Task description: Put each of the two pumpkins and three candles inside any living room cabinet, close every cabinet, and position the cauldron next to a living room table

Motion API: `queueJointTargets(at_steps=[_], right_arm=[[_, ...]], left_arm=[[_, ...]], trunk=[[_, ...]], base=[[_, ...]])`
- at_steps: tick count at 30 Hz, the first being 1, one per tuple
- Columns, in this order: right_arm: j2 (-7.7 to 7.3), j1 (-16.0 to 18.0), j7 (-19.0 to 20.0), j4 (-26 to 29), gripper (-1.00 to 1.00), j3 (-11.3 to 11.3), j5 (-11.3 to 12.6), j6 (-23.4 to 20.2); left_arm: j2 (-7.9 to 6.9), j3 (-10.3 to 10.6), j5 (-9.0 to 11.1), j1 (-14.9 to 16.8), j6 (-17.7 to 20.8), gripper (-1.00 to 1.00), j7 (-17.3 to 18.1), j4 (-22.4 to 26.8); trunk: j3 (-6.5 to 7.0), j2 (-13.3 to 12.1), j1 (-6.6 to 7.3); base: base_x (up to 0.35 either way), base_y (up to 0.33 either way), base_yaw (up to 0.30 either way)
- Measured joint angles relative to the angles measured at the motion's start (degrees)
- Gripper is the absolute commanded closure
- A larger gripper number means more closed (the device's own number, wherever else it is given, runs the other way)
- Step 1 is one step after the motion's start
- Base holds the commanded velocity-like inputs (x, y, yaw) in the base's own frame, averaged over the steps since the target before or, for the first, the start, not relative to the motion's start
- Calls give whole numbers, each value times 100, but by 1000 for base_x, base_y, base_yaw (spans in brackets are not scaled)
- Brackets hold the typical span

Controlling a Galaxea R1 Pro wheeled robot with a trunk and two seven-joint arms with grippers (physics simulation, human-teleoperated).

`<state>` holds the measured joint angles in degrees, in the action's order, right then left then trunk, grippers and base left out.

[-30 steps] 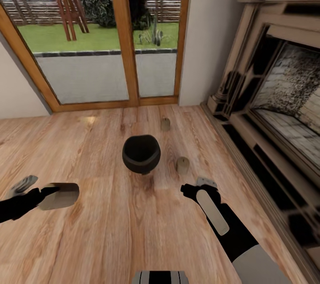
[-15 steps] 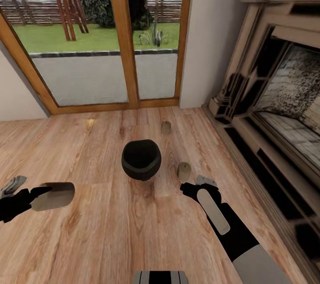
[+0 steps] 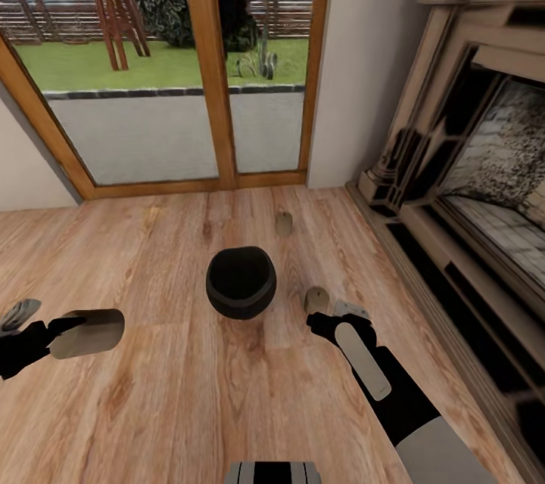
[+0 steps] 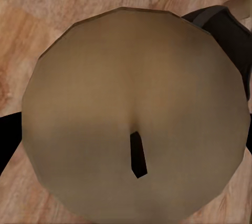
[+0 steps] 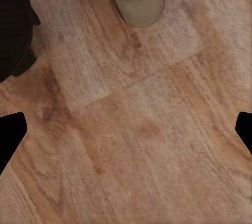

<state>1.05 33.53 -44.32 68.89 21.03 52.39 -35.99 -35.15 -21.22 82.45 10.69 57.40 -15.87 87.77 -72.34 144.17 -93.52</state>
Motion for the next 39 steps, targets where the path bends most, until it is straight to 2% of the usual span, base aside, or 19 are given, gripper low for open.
queueJointTargets(at_steps=[14, 31, 39], right_arm=[[-8, 0, 1, 20, -100, 0, 0, 5], [-8, 0, 35, 13, -100, 9, -9, 11], [-7, 0, 34, 9, -100, 9, -9, 13]], left_arm=[[0, 0, -1, 0, -3, 100, 0, -1], [0, 0, -14, -1, -1, 100, 0, -1], [1, 0, -6, 0, -2, 100, 1, -2]], trunk=[[0, 0, 0], [0, 0, 1], [0, 0, 0]], base=[[83, -16, 0], [191, -2, 0], [87, -44, 0]])
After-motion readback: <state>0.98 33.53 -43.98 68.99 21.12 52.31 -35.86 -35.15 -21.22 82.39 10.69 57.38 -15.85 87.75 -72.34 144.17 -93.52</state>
